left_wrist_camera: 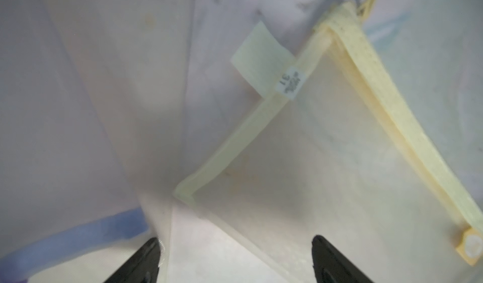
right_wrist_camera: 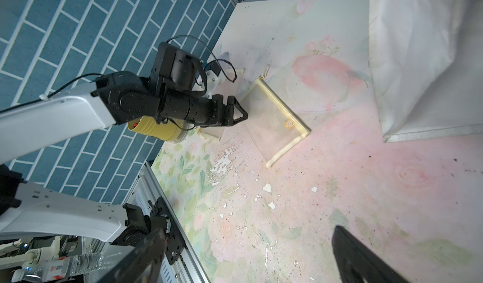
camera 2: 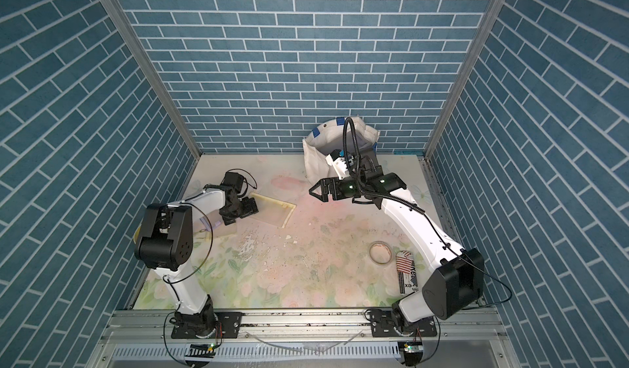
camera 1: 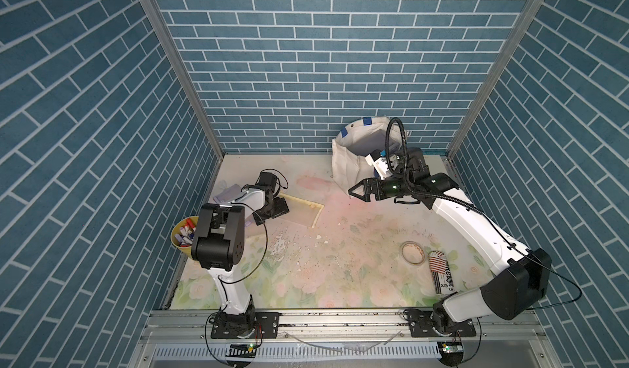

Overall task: Put the pencil pouch into the canvas bag
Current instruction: Move the pencil pouches to the center of the board.

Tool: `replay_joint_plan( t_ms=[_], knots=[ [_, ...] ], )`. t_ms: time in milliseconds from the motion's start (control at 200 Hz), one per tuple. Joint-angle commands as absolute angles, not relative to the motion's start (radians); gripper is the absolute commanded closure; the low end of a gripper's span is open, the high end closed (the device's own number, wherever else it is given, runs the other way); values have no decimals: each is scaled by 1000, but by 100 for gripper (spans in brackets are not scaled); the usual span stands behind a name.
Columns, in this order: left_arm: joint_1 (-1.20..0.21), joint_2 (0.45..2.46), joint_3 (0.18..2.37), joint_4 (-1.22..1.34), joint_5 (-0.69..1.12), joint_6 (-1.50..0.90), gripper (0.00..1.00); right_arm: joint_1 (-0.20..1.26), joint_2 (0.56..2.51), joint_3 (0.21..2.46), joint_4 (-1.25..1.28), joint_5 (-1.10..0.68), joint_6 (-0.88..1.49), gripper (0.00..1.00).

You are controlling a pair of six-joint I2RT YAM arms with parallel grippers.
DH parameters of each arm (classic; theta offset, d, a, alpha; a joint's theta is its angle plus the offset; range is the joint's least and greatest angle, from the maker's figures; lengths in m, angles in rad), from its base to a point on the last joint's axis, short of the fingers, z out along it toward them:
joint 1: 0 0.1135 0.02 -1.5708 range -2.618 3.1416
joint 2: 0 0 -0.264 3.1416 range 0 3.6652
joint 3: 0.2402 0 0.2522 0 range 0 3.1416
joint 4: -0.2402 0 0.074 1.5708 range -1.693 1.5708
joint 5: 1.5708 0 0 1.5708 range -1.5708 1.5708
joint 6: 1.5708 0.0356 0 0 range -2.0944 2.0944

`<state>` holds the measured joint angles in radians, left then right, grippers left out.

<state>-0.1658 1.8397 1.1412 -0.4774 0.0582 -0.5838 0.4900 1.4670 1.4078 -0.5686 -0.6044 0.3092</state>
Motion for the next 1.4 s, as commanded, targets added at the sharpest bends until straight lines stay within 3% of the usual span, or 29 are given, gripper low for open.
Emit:
replay_joint_plan(
  t_ms=[0,485,660,750,985,1395],
  knots=[
    [-266,1878,1061,-464,144,-706,9,459,1443,1411,-567,-591,304,2],
    [-731,1910,1057,-303,141,-1017,10,391,1370,1324,-575,-552,321,1],
    [-834,1876,1049,-261,160,-1077,10,377,1375,1319,-632,-507,330,2],
    [-832,1785,986,-171,199,-1090,12,371,1385,1320,-656,-501,340,2],
    [-756,1487,848,-216,230,-1031,12,380,1493,1344,-697,-567,350,3],
    [-346,1031,471,-335,253,-944,17,569,1835,1465,-669,-651,349,10]
  ],
)
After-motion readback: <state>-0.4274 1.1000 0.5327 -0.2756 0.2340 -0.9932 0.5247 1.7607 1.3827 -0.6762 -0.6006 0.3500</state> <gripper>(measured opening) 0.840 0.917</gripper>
